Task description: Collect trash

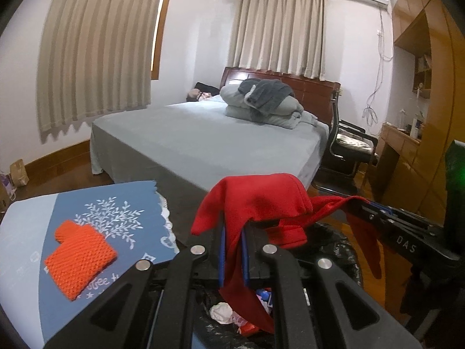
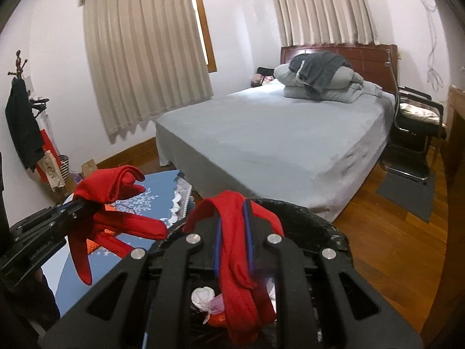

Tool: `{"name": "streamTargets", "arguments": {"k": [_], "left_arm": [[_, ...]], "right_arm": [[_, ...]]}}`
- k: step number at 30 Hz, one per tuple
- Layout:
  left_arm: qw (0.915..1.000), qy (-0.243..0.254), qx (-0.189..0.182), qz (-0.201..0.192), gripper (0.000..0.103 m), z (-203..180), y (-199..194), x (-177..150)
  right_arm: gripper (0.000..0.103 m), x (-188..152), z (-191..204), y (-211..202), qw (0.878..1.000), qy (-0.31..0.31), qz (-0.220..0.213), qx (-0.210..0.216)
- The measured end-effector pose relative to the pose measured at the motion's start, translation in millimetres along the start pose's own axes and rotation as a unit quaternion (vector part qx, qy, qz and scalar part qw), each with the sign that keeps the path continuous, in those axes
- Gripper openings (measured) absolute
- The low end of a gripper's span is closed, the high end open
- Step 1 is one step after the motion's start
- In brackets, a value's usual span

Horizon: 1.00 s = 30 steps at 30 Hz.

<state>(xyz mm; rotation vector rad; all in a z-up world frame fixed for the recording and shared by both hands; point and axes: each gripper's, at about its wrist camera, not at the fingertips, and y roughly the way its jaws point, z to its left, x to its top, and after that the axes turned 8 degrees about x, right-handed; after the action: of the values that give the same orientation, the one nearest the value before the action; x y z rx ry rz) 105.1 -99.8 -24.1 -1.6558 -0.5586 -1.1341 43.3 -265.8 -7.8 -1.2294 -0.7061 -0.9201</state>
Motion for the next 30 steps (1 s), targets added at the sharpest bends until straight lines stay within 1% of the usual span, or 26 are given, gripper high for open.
{"name": "streamTargets", "arguments": {"k": [7, 17, 30], "left_arm": [[0.9998, 0.005, -0.017, 0.002, 0.009, -14, 7, 1], [0.9985, 0.017, -0.049, 0.020, 0.009, -40, 31, -7], [0.9964, 0.035, -0.054, 0.054, 0.009, -59, 72, -23]], "right_arm": [[0.013, -6, -14, -7, 1.000, 0.004, 0.003, -0.018], [0.013, -16, -43, -9, 0.999, 0.020, 0.011, -0.049], [0.013, -29, -67, 13, 0.997, 0.034, 0.037, -0.064]]}}
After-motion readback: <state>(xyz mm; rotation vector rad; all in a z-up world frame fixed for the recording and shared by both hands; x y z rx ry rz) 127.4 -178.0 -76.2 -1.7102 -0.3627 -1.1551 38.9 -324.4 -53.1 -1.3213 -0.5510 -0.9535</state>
